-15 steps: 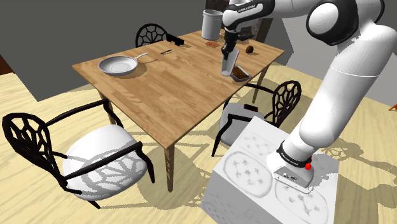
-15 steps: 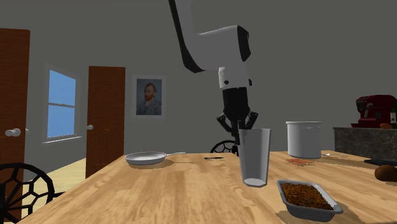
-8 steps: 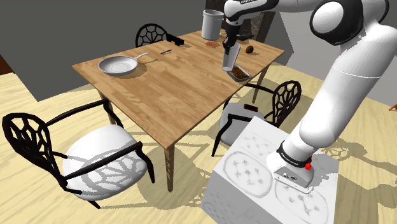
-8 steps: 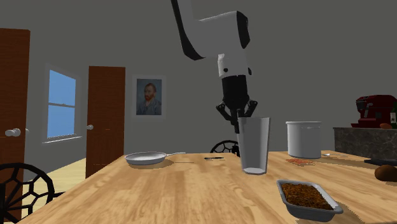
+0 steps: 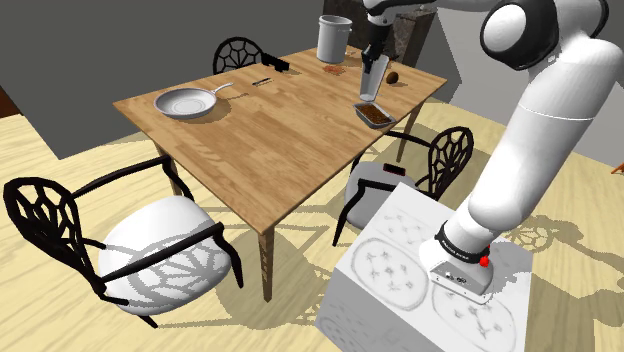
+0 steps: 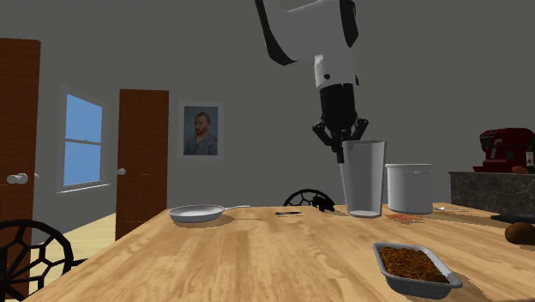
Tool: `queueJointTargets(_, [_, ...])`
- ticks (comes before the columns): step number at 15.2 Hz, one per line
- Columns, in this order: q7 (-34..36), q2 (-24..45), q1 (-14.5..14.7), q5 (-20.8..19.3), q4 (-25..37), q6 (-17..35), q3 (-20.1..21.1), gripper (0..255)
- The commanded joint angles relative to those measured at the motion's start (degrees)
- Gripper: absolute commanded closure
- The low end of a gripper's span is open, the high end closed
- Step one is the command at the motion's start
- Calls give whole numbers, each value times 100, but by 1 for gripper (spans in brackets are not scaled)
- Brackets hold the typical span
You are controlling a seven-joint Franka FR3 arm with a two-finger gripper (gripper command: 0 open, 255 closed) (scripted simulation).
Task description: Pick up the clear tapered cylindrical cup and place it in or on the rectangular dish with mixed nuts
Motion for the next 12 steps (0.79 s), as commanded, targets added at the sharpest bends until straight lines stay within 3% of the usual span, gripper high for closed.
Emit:
queueJointTargets(1, [-299,141,-182,97,318,-168,-94,255])
queueJointTargets(7, [-1115,782,-808,476,1540,-759,-313,255])
queueJointTargets(12, [-1116,761,-796,467,1210,-449,-305,255])
